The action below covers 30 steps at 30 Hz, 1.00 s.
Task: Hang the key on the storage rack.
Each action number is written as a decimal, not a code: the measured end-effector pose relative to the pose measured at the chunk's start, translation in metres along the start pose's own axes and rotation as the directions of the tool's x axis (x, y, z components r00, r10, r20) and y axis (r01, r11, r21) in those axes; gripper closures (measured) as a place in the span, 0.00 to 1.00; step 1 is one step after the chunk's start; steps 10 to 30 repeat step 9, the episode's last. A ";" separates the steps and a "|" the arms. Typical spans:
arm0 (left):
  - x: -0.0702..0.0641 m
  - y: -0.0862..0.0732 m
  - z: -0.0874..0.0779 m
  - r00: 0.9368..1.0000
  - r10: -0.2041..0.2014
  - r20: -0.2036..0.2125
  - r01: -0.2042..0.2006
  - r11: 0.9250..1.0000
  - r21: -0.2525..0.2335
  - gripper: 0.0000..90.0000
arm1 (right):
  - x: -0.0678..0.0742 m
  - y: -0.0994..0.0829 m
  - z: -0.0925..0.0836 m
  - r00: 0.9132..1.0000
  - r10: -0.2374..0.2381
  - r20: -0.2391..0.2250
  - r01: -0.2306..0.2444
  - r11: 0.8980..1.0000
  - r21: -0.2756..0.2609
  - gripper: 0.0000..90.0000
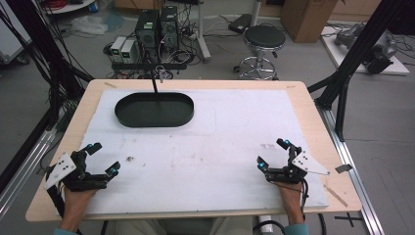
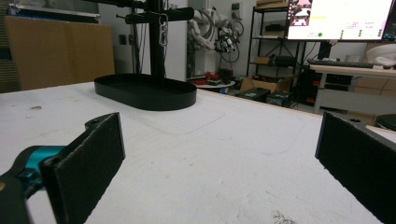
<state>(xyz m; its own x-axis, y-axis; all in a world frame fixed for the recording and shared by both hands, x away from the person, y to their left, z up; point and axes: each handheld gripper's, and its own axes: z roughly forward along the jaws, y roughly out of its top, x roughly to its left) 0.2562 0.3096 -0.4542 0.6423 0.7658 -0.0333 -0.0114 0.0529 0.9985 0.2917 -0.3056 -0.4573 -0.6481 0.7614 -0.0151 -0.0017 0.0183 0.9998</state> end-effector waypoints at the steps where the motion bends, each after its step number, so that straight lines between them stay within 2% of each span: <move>1: 0.000 -0.004 0.000 1.000 -0.001 0.002 0.001 1.000 -0.001 0.02 | 0.000 0.000 0.000 1.000 0.000 -0.001 0.000 1.000 0.000 0.01; 4: 0.000 -0.004 0.001 1.000 0.010 -0.005 -0.010 1.000 -0.006 0.02 | 0.000 0.000 0.000 1.000 0.014 -0.002 -0.014 1.000 0.002 0.01; 8: -0.002 -0.004 0.001 0.999 0.029 -0.012 -0.029 1.000 0.000 0.02 | 0.000 0.000 0.000 1.000 -0.001 0.001 0.001 1.000 0.001 0.01; 30: -0.002 -0.004 0.001 0.999 0.030 -0.015 -0.030 1.000 -0.001 0.02 | 0.000 0.000 0.000 1.000 -0.004 0.006 0.004 1.000 -0.001 0.01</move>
